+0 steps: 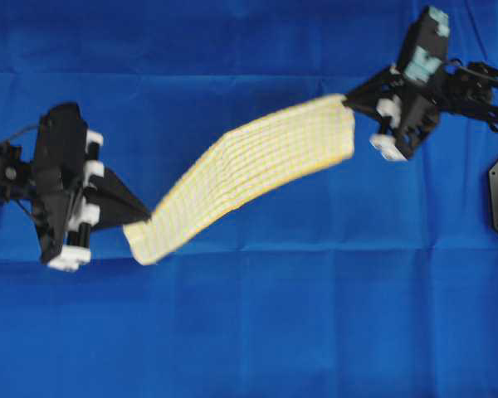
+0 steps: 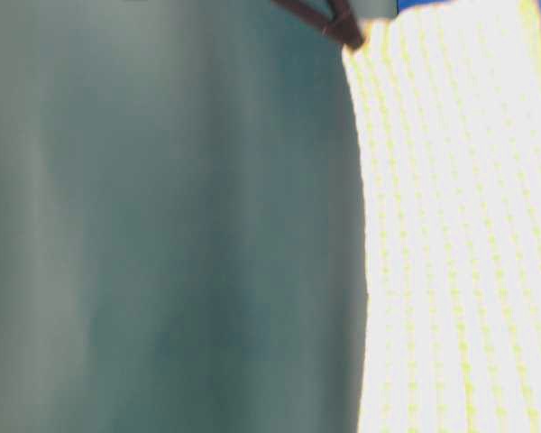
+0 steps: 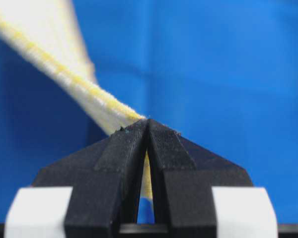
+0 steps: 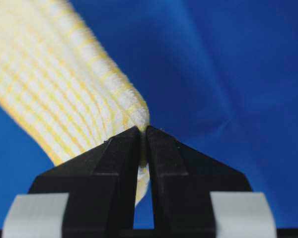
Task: Fold the yellow towel.
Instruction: 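Lift the strip and rotate it, right gripper moving to the far side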
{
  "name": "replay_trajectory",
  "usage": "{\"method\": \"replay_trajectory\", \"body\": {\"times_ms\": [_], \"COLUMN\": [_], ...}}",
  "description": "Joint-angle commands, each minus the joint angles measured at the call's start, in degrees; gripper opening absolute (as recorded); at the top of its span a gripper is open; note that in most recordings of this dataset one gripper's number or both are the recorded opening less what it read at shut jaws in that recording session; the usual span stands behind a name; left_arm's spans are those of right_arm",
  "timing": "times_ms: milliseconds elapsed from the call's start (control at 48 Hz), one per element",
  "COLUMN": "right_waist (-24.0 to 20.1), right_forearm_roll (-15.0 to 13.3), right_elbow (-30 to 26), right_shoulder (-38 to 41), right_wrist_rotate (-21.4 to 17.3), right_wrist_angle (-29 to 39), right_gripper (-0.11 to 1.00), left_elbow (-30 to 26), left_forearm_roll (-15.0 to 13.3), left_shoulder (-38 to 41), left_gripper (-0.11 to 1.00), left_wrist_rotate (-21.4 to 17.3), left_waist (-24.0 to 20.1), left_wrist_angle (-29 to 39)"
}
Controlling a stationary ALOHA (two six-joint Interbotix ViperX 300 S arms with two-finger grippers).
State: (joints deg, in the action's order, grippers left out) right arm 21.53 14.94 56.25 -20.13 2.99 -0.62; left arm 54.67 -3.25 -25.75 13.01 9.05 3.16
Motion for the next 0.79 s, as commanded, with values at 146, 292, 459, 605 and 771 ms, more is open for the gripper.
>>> {"method": "replay_trajectory", "body": {"times_ms": [146,292,459,605,771], "right_waist": [3.3,4.4,6.7,8.3,9.5], "right_forearm_roll": [-3.3,-5.0,-6.8,-7.9,-8.6], "right_elbow": [-8.7,-13.0,-17.1,-19.4,-20.3], "right_shoulder": [6.8,10.2,13.2,14.8,15.3], "right_wrist_rotate": [0.1,0.2,0.2,0.2,0.2], "right_wrist_angle": [-1.1,-0.9,-0.8,-0.8,-1.1], "right_gripper": [0.05,0.05,0.05,0.05,0.05], "left_elbow": [-7.1,-13.0,-20.0,-24.3,-29.4], "left_forearm_roll": [-0.1,-0.1,-0.1,-0.1,0.0], "left_shoulder": [6.9,12.4,18.5,22.5,26.6], "left_gripper": [0.00,0.00,0.00,0.00,0.00], "left_wrist_rotate": [0.9,0.9,0.8,0.8,0.8], "left_waist": [1.4,1.6,1.8,1.8,1.9], "left_wrist_angle": [-4.8,-4.9,-4.7,-4.7,-4.9]}}
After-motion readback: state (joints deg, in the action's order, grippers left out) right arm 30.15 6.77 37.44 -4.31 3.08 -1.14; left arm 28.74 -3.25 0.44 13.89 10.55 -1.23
